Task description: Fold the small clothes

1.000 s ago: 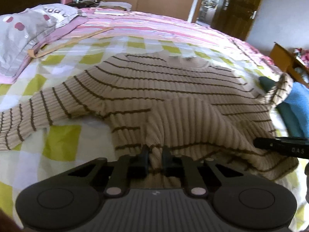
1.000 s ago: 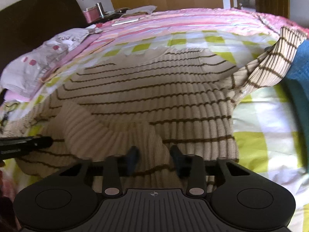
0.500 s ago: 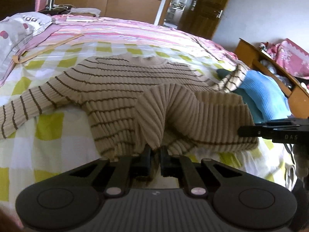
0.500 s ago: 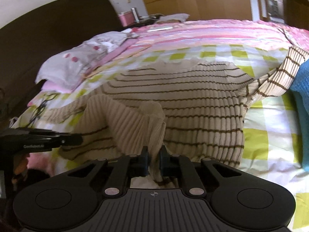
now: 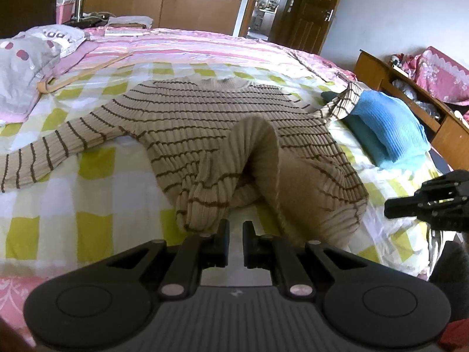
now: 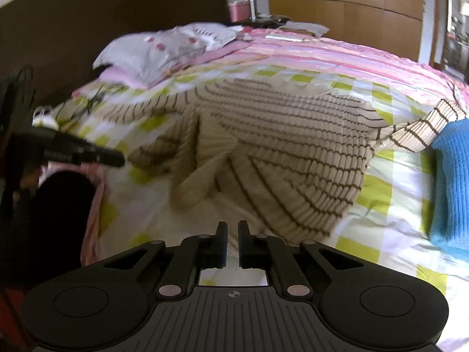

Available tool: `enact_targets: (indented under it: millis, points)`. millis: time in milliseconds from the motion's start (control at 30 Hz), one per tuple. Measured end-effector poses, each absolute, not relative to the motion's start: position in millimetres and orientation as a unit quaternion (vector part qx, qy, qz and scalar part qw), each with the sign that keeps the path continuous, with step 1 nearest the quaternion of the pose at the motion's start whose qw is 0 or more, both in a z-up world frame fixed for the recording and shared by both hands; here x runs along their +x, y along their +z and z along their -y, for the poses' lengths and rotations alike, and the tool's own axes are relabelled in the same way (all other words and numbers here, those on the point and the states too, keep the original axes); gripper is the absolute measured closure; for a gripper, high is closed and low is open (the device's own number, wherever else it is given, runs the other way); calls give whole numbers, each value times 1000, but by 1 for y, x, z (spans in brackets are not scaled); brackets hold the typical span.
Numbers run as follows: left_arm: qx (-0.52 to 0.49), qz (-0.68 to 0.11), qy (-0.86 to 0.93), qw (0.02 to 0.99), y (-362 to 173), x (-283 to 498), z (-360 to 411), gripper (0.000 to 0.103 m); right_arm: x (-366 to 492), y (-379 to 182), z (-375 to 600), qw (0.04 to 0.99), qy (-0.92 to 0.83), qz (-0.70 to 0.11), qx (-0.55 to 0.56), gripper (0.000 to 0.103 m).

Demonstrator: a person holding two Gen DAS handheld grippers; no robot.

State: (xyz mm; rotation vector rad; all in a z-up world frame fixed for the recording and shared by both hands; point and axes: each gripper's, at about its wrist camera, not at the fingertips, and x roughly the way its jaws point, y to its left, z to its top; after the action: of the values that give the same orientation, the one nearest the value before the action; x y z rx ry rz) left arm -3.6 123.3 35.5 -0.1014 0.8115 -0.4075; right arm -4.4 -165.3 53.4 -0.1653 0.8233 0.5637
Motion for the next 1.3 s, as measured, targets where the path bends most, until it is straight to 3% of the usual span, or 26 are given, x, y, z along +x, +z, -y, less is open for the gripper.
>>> enact_targets:
  millis: [100, 300, 333, 467, 600, 767, 867, 1000, 1033, 1133, 1300]
  points:
    - [-52, -385, -192, 901, 39, 1, -122, 86, -8, 48, 167, 873, 263, -403, -77, 97]
    - [-18, -374, -176, 910, 39, 18, -118, 68, -4, 39, 172, 874, 240, -423, -14, 83]
    - [-14, -376, -174, 910, 38, 22, -118, 67, -4, 37, 172, 874, 238, -423, -8, 78]
    - [-12, -386, -168, 907, 33, 32, -119, 67, -1, 35, 156, 878, 252, -406, -39, 77]
    - [-11, -386, -165, 907, 31, 34, -120, 67, 15, 30, 130, 866, 292, -392, -106, 66]
    - [-6, -389, -168, 906, 30, 37, -121, 67, 41, 14, 109, 829, 331, -419, -164, 62]
    - [-4, -388, -170, 906, 32, 41, -122, 62, 45, 11, 106, 807, 351, -441, -175, 63]
    - [5, -385, -181, 905, 33, 48, -120, 54, 33, 12, 109, 787, 361, -458, -202, 89]
    - [11, -384, -183, 905, 33, 49, -118, 50, 29, 13, 112, 784, 361, -463, -203, 92]
    - [35, -384, -191, 903, 31, 53, -110, 43, 19, 17, 121, 780, 357, -471, -205, 95]
    - [31, -381, -208, 900, 32, 61, -105, 43, 8, 24, 139, 782, 339, -481, -204, 96]
